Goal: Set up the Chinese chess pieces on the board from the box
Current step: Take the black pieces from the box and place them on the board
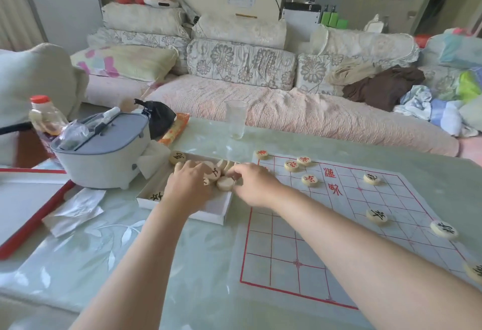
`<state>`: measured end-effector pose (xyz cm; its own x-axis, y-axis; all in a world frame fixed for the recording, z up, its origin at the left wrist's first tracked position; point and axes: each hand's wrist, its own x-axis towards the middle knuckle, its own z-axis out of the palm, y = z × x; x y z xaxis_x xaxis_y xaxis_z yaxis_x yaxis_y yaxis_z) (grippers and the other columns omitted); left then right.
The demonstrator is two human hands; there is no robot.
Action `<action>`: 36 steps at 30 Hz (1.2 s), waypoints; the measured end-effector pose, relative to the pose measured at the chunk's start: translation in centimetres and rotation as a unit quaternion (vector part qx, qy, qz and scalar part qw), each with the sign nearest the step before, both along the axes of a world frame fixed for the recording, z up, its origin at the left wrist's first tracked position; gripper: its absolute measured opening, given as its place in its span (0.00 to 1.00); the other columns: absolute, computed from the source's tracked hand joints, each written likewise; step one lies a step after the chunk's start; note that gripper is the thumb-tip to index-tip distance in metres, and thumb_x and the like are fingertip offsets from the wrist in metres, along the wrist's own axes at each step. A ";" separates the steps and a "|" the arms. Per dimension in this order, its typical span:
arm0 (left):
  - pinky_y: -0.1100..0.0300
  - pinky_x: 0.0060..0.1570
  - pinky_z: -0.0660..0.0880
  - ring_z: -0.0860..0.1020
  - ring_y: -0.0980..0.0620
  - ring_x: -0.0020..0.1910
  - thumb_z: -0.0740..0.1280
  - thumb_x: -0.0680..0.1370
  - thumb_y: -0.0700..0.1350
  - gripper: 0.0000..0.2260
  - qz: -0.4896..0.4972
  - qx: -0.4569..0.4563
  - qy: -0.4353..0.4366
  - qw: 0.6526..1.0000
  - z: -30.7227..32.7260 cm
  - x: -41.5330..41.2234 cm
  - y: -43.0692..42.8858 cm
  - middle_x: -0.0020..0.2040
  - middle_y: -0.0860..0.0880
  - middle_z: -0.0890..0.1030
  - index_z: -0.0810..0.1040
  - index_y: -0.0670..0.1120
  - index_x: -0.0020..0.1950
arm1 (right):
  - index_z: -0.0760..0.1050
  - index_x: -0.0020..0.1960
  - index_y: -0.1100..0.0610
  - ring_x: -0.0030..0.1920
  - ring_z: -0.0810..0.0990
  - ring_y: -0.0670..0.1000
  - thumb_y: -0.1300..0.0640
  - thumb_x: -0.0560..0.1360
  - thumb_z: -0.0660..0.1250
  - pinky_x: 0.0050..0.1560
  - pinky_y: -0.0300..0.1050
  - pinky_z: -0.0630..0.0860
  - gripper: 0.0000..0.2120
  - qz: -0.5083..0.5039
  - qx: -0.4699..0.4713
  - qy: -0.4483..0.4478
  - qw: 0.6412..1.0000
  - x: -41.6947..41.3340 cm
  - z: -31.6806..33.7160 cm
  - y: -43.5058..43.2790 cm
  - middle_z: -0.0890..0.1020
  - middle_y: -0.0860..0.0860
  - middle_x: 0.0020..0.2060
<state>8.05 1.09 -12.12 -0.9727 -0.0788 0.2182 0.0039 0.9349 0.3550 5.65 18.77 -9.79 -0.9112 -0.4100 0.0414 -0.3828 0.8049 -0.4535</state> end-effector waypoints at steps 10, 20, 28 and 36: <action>0.52 0.63 0.67 0.64 0.45 0.66 0.65 0.74 0.52 0.24 0.017 0.009 -0.042 0.999 -2.0 -0.6 -3.6 0.68 0.49 0.68 0.67 0.56 0.70 | 0.62 0.76 0.42 0.66 0.73 0.58 0.59 0.77 0.63 0.59 0.48 0.71 0.30 0.044 0.152 0.033 0.987 -5.0 -1.6 -6.1 0.69 0.52 0.67; 0.50 0.61 0.67 0.66 0.44 0.65 0.62 0.75 0.61 0.21 0.024 -0.046 -0.032 0.998 -2.4 -1.6 -2.2 0.68 0.47 0.70 0.71 0.57 0.67 | 0.68 0.71 0.45 0.60 0.77 0.58 0.50 0.78 0.66 0.55 0.49 0.74 0.22 0.057 0.113 0.100 0.987 -5.7 -2.1 -5.4 0.70 0.52 0.63; 0.52 0.60 0.68 0.69 0.42 0.61 0.66 0.75 0.54 0.21 0.008 0.059 -0.017 0.998 -1.1 -1.6 -0.2 0.60 0.45 0.71 0.72 0.52 0.67 | 0.67 0.72 0.46 0.65 0.73 0.56 0.46 0.78 0.66 0.59 0.48 0.71 0.24 -0.003 0.089 0.083 0.993 -4.6 0.3 0.8 0.70 0.51 0.64; 0.59 0.55 0.68 0.70 0.49 0.59 0.72 0.72 0.53 0.23 -0.085 0.129 0.002 0.988 1.3 -0.6 9.5 0.59 0.49 0.71 0.74 0.50 0.65 | 0.67 0.72 0.49 0.67 0.73 0.51 0.42 0.77 0.67 0.62 0.48 0.71 0.26 -0.075 0.059 0.062 0.993 -1.0 0.6 10.9 0.72 0.48 0.69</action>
<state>7.49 10.58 -10.84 -0.9758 0.0318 0.2163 0.1548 0.7991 0.5810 4.65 29.66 -9.20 -0.9533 -0.2787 0.1165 -0.3015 0.9020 -0.3089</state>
